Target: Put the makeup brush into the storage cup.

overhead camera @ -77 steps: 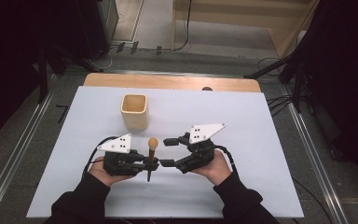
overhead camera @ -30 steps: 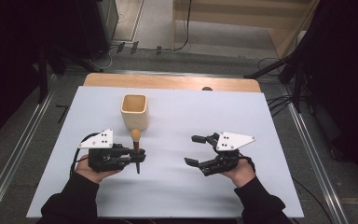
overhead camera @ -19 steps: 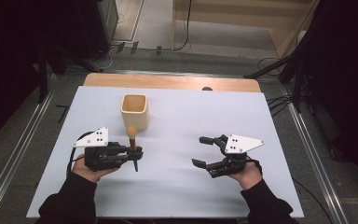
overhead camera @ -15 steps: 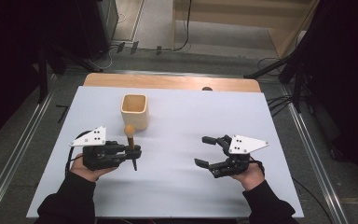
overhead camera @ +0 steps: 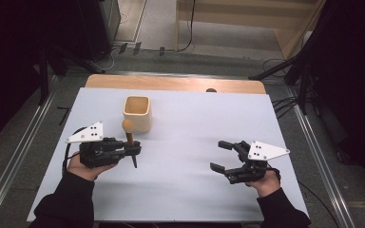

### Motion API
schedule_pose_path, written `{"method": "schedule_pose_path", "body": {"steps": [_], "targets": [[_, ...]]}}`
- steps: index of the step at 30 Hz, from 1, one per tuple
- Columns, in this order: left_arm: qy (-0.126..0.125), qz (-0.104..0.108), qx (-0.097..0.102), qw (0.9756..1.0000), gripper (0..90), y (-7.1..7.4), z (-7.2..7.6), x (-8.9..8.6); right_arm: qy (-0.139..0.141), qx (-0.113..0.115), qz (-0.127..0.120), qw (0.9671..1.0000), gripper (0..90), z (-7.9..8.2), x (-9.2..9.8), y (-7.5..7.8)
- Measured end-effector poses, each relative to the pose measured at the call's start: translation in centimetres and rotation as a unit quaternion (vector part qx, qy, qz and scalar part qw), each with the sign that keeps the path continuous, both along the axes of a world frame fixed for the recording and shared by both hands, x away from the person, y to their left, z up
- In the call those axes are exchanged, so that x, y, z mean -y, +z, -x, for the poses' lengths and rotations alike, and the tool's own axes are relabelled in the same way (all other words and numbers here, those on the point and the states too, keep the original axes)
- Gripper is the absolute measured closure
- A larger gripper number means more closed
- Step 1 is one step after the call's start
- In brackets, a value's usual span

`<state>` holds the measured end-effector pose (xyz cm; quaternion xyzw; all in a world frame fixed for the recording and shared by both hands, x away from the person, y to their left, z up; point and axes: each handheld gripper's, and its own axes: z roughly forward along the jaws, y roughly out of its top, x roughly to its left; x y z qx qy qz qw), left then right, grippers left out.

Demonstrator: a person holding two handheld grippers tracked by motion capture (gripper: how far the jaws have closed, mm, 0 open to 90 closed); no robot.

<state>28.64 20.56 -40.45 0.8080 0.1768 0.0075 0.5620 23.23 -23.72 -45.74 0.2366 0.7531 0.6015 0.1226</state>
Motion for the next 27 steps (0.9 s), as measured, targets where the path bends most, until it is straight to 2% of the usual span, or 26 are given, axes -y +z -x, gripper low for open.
{"method": "schedule_pose_path", "body": {"steps": [5,10,18,22,27], "targets": [[0.002,0.003,-0.002,1.0,78.9,0.5,-0.3,-0.3,-0.01,-0.002,0.003,0.9999,22.7,0.4,0.8,-0.1],[0.005,-0.006,0.001,1.0,79.0,1.0,-0.8,-0.5,-0.02,-0.002,-0.002,0.9998,22.7,0.7,1.4,-0.1],[0.018,-0.014,0.0,0.9997,79.0,1.9,-1.9,-0.6,-0.022,-0.002,0.001,0.9998,22.7,0.9,1.5,-0.3],[0.021,-0.021,0.008,0.9995,79.0,2.9,-2.5,-0.6,-0.022,-0.002,-0.005,0.9997,22.7,0.8,1.6,-0.3],[0.034,-0.016,0.014,0.9992,79.0,4.3,-3.9,-0.8,-0.02,-0.003,-0.01,0.9997,22.7,0.8,1.6,-0.3]]}}
